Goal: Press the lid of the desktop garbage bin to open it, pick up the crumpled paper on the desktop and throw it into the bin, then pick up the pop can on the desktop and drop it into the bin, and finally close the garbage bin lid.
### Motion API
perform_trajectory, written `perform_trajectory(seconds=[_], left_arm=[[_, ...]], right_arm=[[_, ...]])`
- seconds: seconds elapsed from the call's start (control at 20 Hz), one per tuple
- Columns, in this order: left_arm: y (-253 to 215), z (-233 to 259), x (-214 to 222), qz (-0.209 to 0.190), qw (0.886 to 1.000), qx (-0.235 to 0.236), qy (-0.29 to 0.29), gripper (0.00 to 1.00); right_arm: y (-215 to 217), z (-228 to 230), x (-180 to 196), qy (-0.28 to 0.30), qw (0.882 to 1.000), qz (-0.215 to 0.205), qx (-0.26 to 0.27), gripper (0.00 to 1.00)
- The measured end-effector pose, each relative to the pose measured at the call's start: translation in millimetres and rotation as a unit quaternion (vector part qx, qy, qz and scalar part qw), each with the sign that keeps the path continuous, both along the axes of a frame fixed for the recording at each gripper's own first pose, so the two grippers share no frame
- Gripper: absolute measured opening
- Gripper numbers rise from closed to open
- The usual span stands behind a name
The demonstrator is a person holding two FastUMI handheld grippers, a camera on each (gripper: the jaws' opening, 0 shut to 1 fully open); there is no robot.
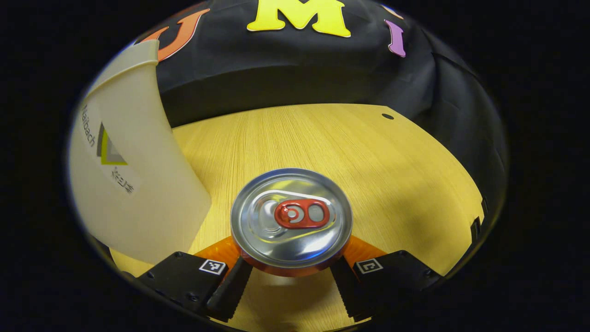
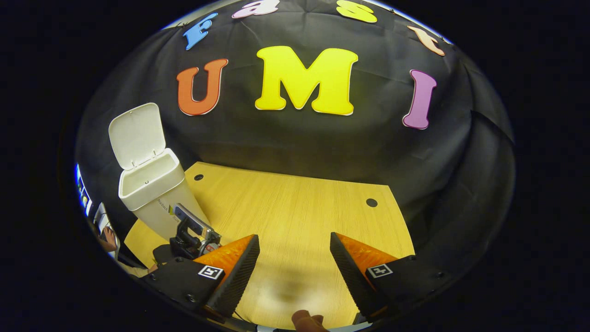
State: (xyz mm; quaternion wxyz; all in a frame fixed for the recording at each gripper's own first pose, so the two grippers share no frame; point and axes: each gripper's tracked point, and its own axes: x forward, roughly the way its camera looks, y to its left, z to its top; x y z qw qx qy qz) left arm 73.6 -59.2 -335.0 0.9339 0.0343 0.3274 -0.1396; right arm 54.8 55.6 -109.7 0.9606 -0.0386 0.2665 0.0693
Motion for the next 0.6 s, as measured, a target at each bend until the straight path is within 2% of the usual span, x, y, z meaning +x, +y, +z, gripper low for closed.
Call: perform_trajectory(seconds=[0.35,0.6], left_arm=[[6.0,104.9,-24.8,0.009,1.0,-0.008,-0.022,0.86],[25.8,177.3,-33.8,0.021,0.999,0.001,-0.027,0.87]], right_arm=[[-31.4,-11.1,-1.3,0.007,1.0,-0.021,0.01,0.97],[-32.2,-28.9,-12.0,0.015,1.0,-0.011,0.001,0.97]])
